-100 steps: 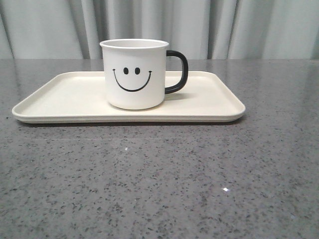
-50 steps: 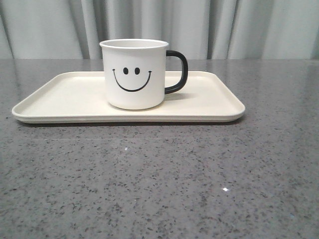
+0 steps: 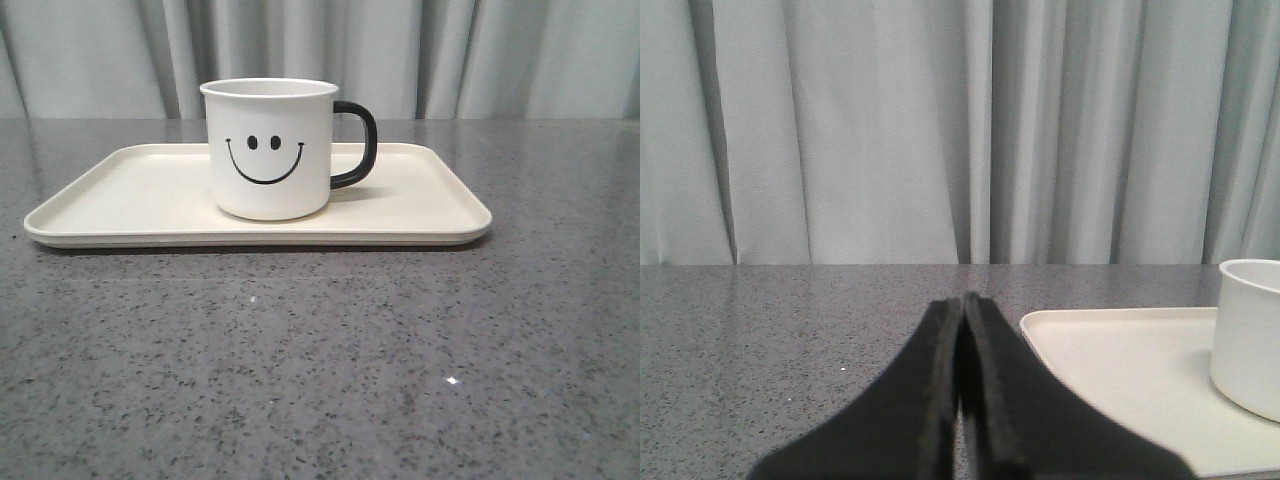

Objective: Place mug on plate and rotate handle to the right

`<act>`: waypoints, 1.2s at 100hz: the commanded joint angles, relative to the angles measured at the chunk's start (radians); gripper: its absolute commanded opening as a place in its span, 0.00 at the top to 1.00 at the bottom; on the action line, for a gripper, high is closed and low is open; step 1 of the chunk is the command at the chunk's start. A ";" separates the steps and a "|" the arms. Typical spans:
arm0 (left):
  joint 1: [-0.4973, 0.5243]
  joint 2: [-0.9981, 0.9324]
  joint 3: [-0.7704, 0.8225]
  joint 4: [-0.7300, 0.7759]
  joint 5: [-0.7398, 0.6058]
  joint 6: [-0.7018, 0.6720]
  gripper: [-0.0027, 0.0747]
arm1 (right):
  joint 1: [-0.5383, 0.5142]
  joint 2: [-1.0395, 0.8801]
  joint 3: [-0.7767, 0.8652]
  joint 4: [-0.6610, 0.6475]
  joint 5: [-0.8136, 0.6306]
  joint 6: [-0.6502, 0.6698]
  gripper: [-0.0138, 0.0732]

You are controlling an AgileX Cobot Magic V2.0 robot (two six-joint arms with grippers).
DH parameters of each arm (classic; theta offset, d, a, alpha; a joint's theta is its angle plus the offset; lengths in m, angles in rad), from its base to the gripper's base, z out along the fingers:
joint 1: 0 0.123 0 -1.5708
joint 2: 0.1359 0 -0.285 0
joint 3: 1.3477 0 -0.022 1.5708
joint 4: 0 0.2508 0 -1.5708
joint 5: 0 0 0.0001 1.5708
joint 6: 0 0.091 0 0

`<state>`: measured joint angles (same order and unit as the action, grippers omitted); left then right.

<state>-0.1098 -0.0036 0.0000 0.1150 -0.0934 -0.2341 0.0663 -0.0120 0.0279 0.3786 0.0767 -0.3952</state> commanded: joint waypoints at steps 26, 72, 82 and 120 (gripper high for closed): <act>0.002 -0.029 0.009 -0.002 -0.079 -0.009 0.99 | 0.000 -0.020 -0.001 -0.143 -0.077 0.117 0.91; 0.002 -0.029 0.009 -0.002 -0.079 -0.009 0.99 | 0.000 -0.020 -0.001 -0.286 -0.077 0.257 0.91; 0.002 -0.029 0.009 -0.002 -0.079 -0.009 0.99 | 0.000 -0.020 -0.001 -0.286 -0.077 0.256 0.91; 0.002 -0.029 0.009 -0.002 -0.079 -0.009 0.99 | 0.000 -0.020 -0.001 -0.286 -0.077 0.256 0.91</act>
<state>-0.1098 -0.0036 0.0000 0.1150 -0.0934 -0.2341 0.0663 -0.0120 0.0279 0.1052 0.0785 -0.1372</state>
